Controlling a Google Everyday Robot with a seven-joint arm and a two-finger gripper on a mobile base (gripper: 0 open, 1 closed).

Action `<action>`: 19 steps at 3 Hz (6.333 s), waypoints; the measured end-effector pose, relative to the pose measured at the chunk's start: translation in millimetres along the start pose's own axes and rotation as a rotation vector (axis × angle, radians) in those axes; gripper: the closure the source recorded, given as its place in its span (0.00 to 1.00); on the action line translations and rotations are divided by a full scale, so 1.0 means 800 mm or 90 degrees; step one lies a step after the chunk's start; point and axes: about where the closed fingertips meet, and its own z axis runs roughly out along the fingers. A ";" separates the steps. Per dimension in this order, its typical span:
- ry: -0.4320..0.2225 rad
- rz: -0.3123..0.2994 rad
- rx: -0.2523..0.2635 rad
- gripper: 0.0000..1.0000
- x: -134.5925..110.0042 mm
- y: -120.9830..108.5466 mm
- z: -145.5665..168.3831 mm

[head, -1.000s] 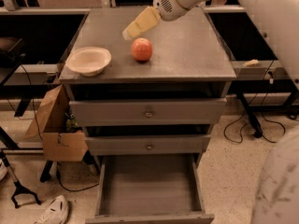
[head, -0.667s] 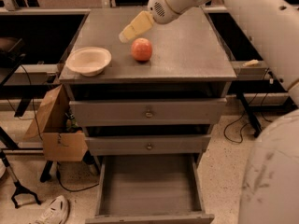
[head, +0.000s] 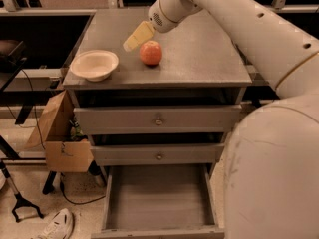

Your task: Place apple into bottom drawer

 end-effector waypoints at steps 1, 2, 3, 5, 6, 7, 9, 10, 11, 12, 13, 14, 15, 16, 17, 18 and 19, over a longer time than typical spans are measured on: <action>0.020 0.011 -0.001 0.00 0.008 -0.011 0.035; 0.042 0.031 -0.006 0.00 0.023 -0.022 0.063; 0.059 0.054 -0.014 0.01 0.040 -0.029 0.080; 0.062 0.102 -0.019 0.40 0.076 -0.038 0.069; 0.049 0.122 -0.010 0.63 0.088 -0.044 0.046; 0.015 0.149 0.023 0.86 0.101 -0.051 -0.002; -0.133 0.117 0.030 1.00 0.124 0.021 -0.114; -0.158 0.113 -0.058 1.00 0.171 0.100 -0.116; -0.138 0.055 -0.143 1.00 0.234 0.152 -0.100; -0.082 -0.023 -0.216 1.00 0.289 0.191 -0.048; 0.000 -0.061 -0.267 1.00 0.318 0.205 0.025; 0.125 -0.036 -0.306 1.00 0.357 0.219 0.105; 0.140 -0.054 -0.333 1.00 0.333 0.254 0.133; 0.141 -0.054 -0.335 1.00 0.335 0.256 0.134; 0.164 -0.025 -0.364 1.00 0.400 0.275 0.163; 0.199 0.061 -0.380 1.00 0.522 0.301 0.193; 0.217 0.164 -0.369 1.00 0.626 0.330 0.236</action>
Offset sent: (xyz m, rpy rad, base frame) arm 0.0540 -0.0020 -0.0667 -0.0276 0.1205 -0.0678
